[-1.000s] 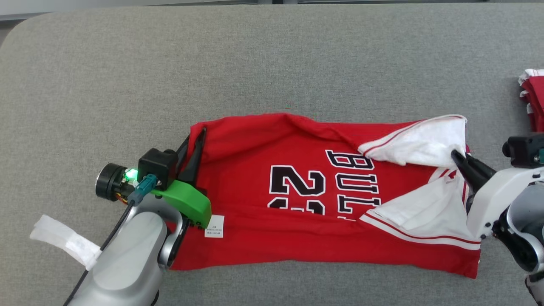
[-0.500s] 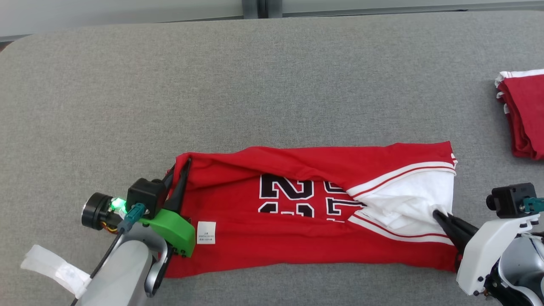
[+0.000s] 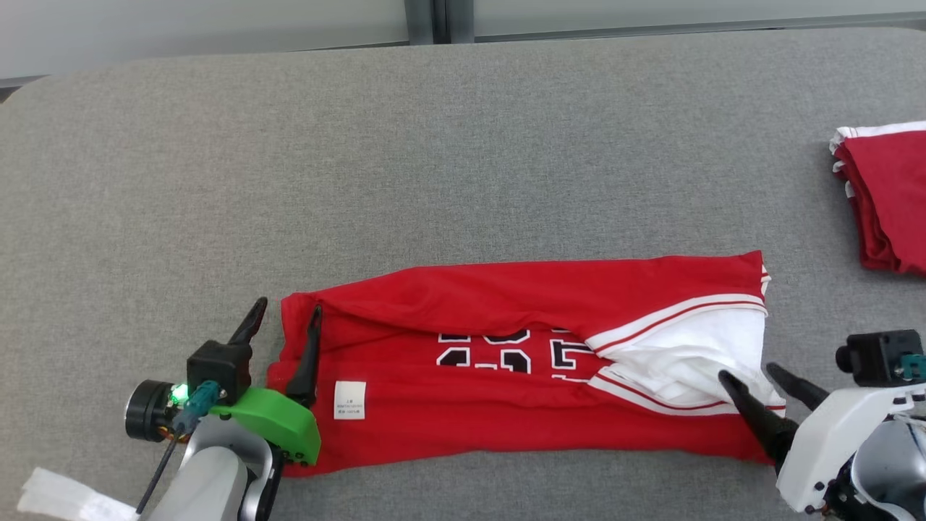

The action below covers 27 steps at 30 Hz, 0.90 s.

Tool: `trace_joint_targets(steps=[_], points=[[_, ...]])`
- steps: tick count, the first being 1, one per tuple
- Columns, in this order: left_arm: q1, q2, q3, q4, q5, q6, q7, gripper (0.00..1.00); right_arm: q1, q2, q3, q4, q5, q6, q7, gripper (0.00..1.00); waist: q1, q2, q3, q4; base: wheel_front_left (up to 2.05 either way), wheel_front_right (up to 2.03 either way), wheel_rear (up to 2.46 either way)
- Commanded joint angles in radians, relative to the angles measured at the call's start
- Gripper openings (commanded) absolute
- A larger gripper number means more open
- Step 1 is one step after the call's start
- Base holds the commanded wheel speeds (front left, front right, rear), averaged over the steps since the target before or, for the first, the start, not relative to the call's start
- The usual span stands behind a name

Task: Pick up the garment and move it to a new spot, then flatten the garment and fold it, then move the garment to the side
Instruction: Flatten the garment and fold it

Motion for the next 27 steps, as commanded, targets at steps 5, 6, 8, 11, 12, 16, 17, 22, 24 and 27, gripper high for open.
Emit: trace_joint_targets(steps=[5, 6, 8, 11, 12, 16, 17, 22, 24, 27], points=[[0.096, -0.055, 0.151, -0.146, -0.022, -0.019, -0.002, 1.00, -0.034, 0.019, -0.054, -0.034, -0.035, -0.002, -0.074, 1.00, 0.0000, 0.0000, -0.024, 0.014, 0.00, 0.00, 0.00], [0.112, -0.068, 0.183, -0.175, -0.018, -0.025, -0.002, 1.00, -0.037, 0.023, -0.067, -0.033, -0.043, -0.002, -0.080, 1.00, 0.0000, 0.0000, -0.028, 0.017, 0.00, 0.00, 0.00], [0.146, -0.098, 0.243, -0.236, 0.010, -0.049, -0.002, 1.00, -0.042, 0.037, -0.097, -0.019, -0.063, -0.002, -0.089, 1.00, 0.0000, 0.0000, -0.037, 0.025, 0.00, 0.00, 0.00], [0.188, -0.148, 0.323, -0.325, 0.055, -0.085, -0.002, 1.00, -0.048, 0.084, -0.149, 0.022, -0.083, -0.001, -0.094, 1.00, 0.0000, 0.0000, -0.052, 0.041, 0.00, 0.00, 0.00], [0.199, -0.158, 0.341, -0.344, 0.069, -0.093, -0.002, 1.00, -0.048, 0.098, -0.167, 0.037, -0.089, -0.001, -0.096, 1.00, 0.0000, 0.0000, -0.056, 0.046, 0.00, 0.00, 0.00], [0.232, -0.191, 0.397, -0.404, 0.107, -0.122, -0.002, 1.00, -0.066, 0.179, -0.256, 0.121, -0.124, -0.001, -0.147, 1.00, 0.0000, 0.0000, -0.064, 0.057, 0.00, 0.00, 0.00], [0.242, -0.194, 0.405, -0.405, 0.111, -0.126, -0.001, 1.00, -0.072, 0.193, -0.272, 0.148, -0.139, -0.001, -0.162, 1.00, 0.0000, 0.0000, -0.065, 0.059, 0.00, 0.00, 0.00], [0.261, -0.199, 0.421, -0.396, 0.115, -0.137, -0.001, 1.00, -0.106, 0.228, -0.283, 0.262, -0.181, -0.001, -0.244, 1.00, 0.0000, 0.0000, -0.068, 0.063, 0.00, 0.00, 0.00], [0.264, -0.200, 0.423, -0.395, 0.104, -0.137, -0.001, 1.00, -0.126, 0.235, -0.274, 0.310, -0.174, -0.001, -0.260, 1.00, 0.0000, 0.0000, -0.067, 0.064, 0.00, 0.00, 0.00], [0.265, -0.200, 0.418, -0.393, 0.099, -0.138, -0.001, 1.00, -0.153, 0.243, -0.252, 0.371, -0.172, -0.001, -0.281, 1.00, 0.0000, 0.0000, -0.064, 0.069, 0.00, 0.00, 0.00]])
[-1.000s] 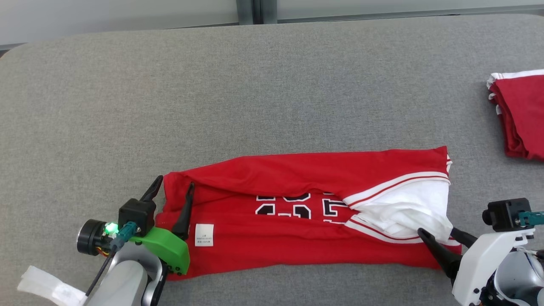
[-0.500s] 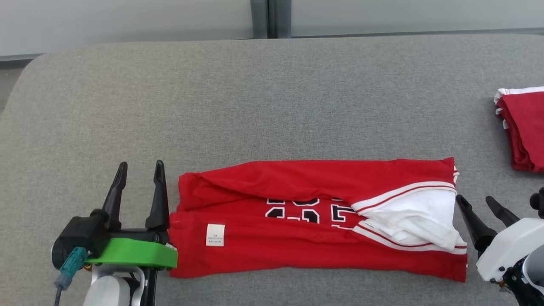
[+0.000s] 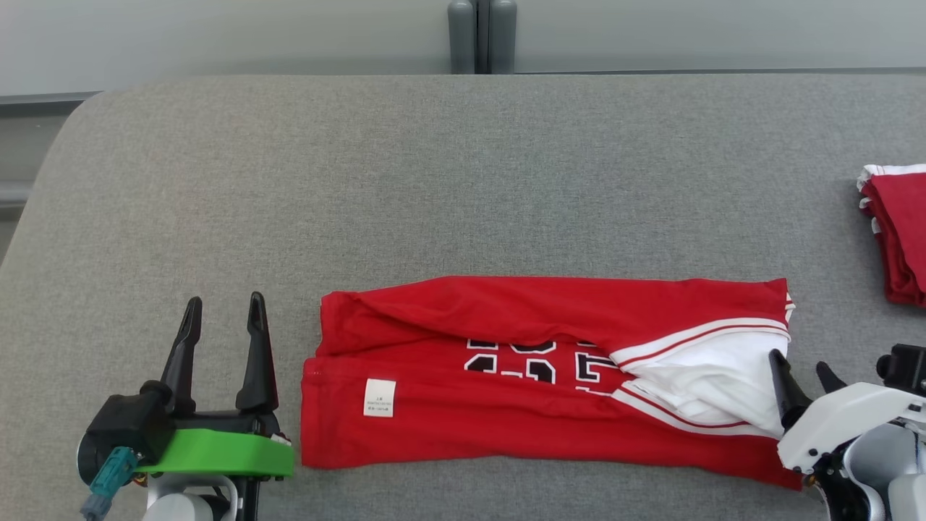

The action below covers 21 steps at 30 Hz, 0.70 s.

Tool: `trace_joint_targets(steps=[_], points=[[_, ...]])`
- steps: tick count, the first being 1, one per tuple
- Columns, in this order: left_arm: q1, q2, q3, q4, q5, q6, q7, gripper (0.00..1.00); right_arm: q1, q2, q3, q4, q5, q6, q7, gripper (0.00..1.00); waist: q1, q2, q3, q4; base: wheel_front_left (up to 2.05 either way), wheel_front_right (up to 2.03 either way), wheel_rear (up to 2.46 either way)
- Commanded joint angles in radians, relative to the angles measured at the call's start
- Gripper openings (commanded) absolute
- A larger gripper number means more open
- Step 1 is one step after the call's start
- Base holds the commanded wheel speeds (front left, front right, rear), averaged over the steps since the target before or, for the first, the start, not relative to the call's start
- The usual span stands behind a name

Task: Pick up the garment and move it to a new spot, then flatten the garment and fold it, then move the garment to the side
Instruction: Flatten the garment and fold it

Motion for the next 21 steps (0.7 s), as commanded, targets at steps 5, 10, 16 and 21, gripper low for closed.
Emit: trace_joint_targets(steps=[5, 10, 16, 21], points=[[-0.008, -0.001, -0.028, 0.008, 0.000, -0.005, 0.000, 1.00, -0.056, 0.006, 0.028, 0.095, -0.009, 0.000, -0.023, 1.00, 0.0001, -0.0001, 0.010, 0.017, 0.00, 0.00, 0.00], [-0.014, -0.001, -0.055, 0.014, -0.002, -0.005, 0.000, 1.00, -0.076, 0.008, 0.012, 0.179, -0.060, -0.001, -0.007, 1.00, 0.0001, -0.0001, 0.016, 0.039, 0.00, 0.00, 0.00], [-0.008, -0.001, -0.067, 0.013, -0.005, -0.005, 0.000, 1.00, -0.078, 0.014, 0.016, 0.256, -0.078, -0.001, 0.050, 1.00, 0.0001, -0.0001, 0.021, 0.054, 0.00, 0.00, 0.00], [-0.004, -0.001, -0.060, 0.013, -0.007, -0.005, 0.000, 1.00, -0.077, 0.025, 0.085, 0.265, -0.082, 0.004, 0.071, 0.00, 0.0001, -0.0001, 0.021, 0.053, 0.00, 0.00, 0.00]])
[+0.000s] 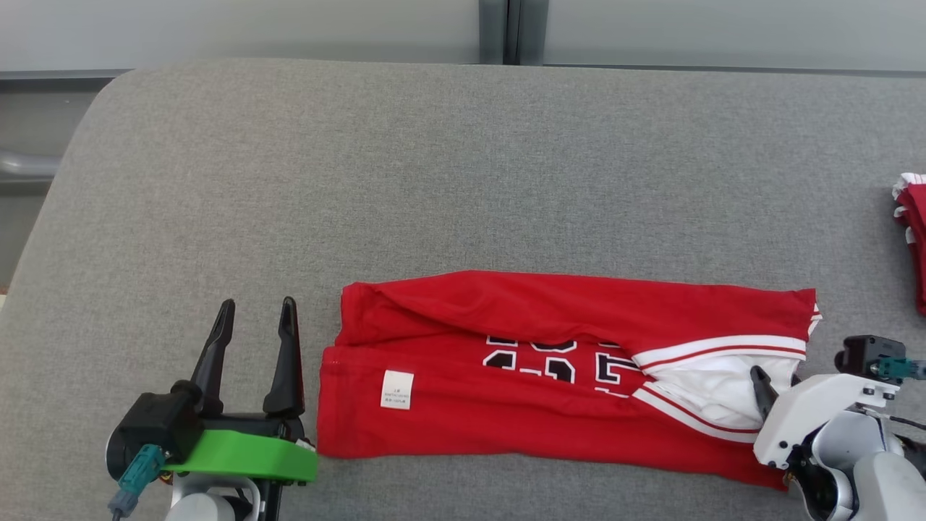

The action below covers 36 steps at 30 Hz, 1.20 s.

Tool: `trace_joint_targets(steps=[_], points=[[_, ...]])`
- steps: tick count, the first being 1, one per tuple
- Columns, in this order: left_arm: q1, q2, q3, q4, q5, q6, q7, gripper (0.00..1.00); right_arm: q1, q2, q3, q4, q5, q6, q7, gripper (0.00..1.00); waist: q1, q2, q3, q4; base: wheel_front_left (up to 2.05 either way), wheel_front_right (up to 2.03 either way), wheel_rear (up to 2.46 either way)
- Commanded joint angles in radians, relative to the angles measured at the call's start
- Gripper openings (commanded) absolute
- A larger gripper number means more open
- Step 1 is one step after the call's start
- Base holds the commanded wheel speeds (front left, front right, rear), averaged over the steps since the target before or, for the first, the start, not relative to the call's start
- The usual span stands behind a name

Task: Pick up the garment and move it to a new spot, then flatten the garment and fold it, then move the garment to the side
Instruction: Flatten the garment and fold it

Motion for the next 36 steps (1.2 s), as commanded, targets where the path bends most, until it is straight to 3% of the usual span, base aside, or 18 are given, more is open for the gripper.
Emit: trace_joint_targets(steps=[1, 12, 20, 23, 28, 36], points=[[0.000, 0.000, 0.007, -0.002, 0.000, -0.003, 0.000, 1.00, 0.016, 0.030, 0.042, 0.035, -0.008, 0.009, 0.025, 0.00, 0.0001, 0.0000, 0.000, -0.004, 0.00, 0.00, 0.00], [0.014, 0.001, 0.043, -0.012, -0.009, -0.003, 0.000, 1.00, 0.007, -0.065, -0.074, -0.174, -0.065, 0.004, 0.014, 0.00, 0.0001, 0.0000, -0.008, -0.064, 0.00, 0.00, 0.00], [0.008, 0.001, 0.046, -0.015, -0.009, -0.003, 0.000, 1.00, 0.043, -0.108, -0.209, -0.384, -0.122, 0.004, 0.096, 0.00, 0.0001, 0.0000, -0.010, -0.106, 0.00, 0.00, 0.00], [0.004, 0.001, 0.041, -0.013, -0.010, -0.003, 0.000, 1.00, 0.052, -0.116, -0.216, -0.440, -0.149, 0.004, 0.129, 0.00, 0.0001, 0.0000, -0.013, -0.113, 0.00, 0.00, 0.00], [0.001, 0.001, 0.037, -0.009, -0.012, -0.003, 0.000, 1.00, 0.065, -0.099, -0.109, -0.507, -0.134, 0.005, 0.178, 0.00, 0.0001, 0.0000, -0.018, -0.118, 0.00, 0.00, 0.00], [-0.018, 0.001, 0.028, 0.000, -0.005, -0.003, 0.000, 1.00, 0.028, -0.084, 0.234, -0.495, -0.091, 0.005, 0.220, 0.00, 0.0001, 0.0000, -0.019, -0.111, 0.00, 0.00, 0.00]])
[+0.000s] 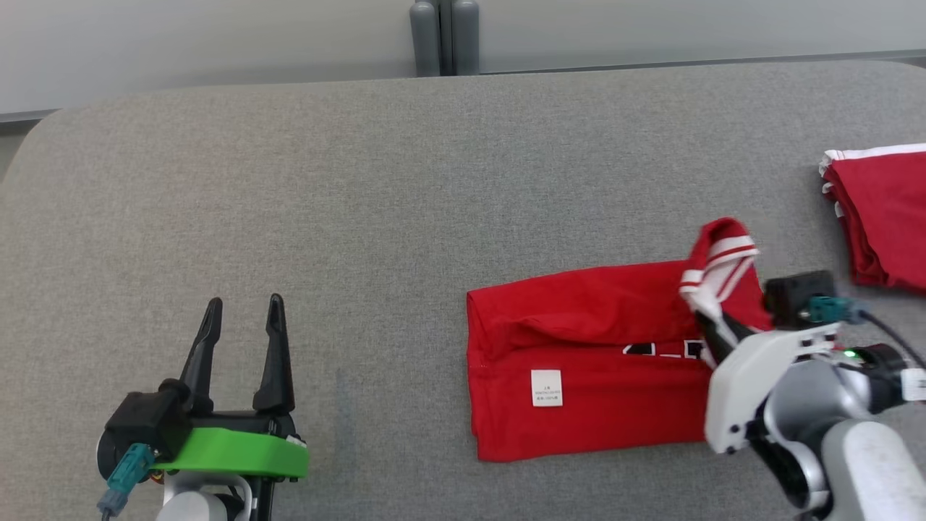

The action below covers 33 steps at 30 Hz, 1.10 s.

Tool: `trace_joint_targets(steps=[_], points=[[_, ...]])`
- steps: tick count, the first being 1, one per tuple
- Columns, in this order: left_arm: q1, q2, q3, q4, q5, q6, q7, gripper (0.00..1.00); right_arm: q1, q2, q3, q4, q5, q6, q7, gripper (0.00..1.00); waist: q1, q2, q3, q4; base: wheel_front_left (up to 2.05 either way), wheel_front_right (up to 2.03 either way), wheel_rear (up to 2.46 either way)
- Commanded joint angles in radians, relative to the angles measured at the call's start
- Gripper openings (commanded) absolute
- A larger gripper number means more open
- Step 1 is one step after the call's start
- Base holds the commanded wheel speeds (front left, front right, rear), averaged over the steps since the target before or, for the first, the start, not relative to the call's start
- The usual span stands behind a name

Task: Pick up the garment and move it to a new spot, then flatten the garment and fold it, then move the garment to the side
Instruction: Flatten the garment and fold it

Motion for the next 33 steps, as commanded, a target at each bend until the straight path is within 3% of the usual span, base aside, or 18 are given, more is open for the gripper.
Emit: trace_joint_targets(steps=[1, 12, 22, 23, 24, 28, 33], points=[[-0.020, 0.001, -0.004, 0.002, 0.004, -0.003, 0.000, 1.00, -0.017, 0.006, 0.043, 0.017, 0.014, -0.001, 0.005, 0.00, 0.0000, 0.0000, 0.002, 0.006, 0.00, 0.00, 0.00], [-0.051, 0.002, -0.034, 0.007, -0.011, -0.003, 0.000, 1.00, -0.181, 0.017, 0.319, 0.224, 0.047, -0.001, -0.011, 0.00, 0.0000, 0.0000, 0.031, 0.053, 0.00, 0.00, 0.00], [-0.064, 0.002, -0.055, 0.008, -0.026, -0.003, 0.000, 1.00, -0.251, 0.064, 0.382, 0.369, 0.093, -0.001, -0.058, 0.02, 0.0000, 0.0000, 0.048, 0.096, 0.00, 0.00, 0.00], [-0.064, 0.002, -0.055, 0.009, -0.026, -0.003, 0.000, 1.00, -0.254, 0.069, 0.387, 0.378, 0.097, -0.001, -0.061, 0.45, 0.0000, 0.0000, 0.049, 0.098, 0.00, 0.00, 0.00], [-0.064, 0.002, -0.056, 0.010, -0.026, -0.003, 0.000, 1.00, -0.255, 0.073, 0.393, 0.385, 0.107, -0.001, -0.073, 1.00, 0.0000, 0.0000, 0.049, 0.102, 0.00, 0.00, 0.00], [-0.061, 0.002, -0.049, 0.011, -0.019, -0.003, 0.000, 1.00, -0.268, 0.074, 0.401, 0.381, 0.139, -0.001, -0.114, 1.00, 0.0000, 0.0000, 0.041, 0.103, 0.00, 0.00, 0.00], [-0.038, 0.001, -0.029, 0.009, -0.005, -0.003, 0.000, 1.00, -0.286, 0.087, 0.330, 0.316, 0.166, -0.001, -0.253, 1.00, 0.0000, 0.0000, 0.018, 0.081, 0.00, 0.00, 0.00]])
